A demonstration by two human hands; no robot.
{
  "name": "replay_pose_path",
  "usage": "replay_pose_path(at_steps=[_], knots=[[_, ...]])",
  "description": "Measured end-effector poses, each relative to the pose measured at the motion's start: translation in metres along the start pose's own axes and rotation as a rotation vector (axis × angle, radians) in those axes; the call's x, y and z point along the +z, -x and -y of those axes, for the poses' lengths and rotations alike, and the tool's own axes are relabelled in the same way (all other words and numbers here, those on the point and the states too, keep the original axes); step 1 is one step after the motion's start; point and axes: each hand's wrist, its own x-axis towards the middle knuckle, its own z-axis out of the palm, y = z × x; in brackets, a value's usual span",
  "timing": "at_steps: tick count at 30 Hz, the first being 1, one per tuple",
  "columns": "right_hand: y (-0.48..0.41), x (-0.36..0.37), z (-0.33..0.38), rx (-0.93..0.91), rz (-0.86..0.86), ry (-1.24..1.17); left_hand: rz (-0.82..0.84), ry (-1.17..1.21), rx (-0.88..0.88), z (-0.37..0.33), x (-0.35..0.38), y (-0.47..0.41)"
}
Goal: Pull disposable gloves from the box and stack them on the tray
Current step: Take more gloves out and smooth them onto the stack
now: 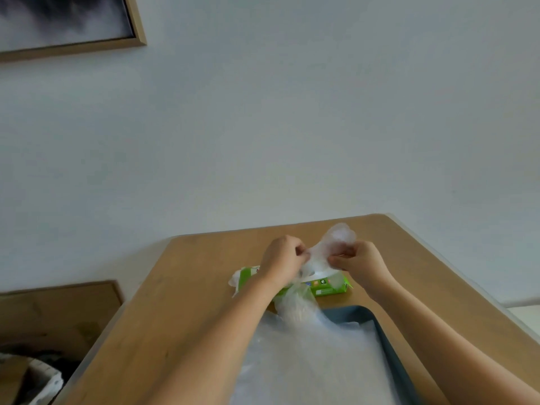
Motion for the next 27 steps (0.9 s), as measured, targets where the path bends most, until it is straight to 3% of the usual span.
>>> replay_pose_path(at_steps=[6, 11, 17, 22, 25, 27], knots=[[-0.009, -0.013, -0.01, -0.046, -0.028, 0.286, -0.149, 0.15, -0.124, 0.016, -0.014, -0.013], [-0.014, -0.022, -0.02, -0.014, -0.023, 0.28, -0.232, 0.269, -0.339, 0.038, -0.018, -0.023], [-0.007, -0.016, -0.005, -0.01, 0.297, 0.116, -0.004, 0.212, -0.374, 0.045, 0.003, -0.024], [0.0, 0.013, -0.018, -0.095, 0.058, 0.206, 0.095, 0.148, -0.385, 0.041, 0.016, -0.027], [0.002, 0.017, -0.013, -0.179, 0.063, 0.214, 0.105, -0.013, -0.43, 0.041, 0.025, -0.029], [-0.003, 0.007, -0.002, -0.216, 0.054, 0.221, 0.061, 0.019, -0.43, 0.044, 0.028, -0.026]])
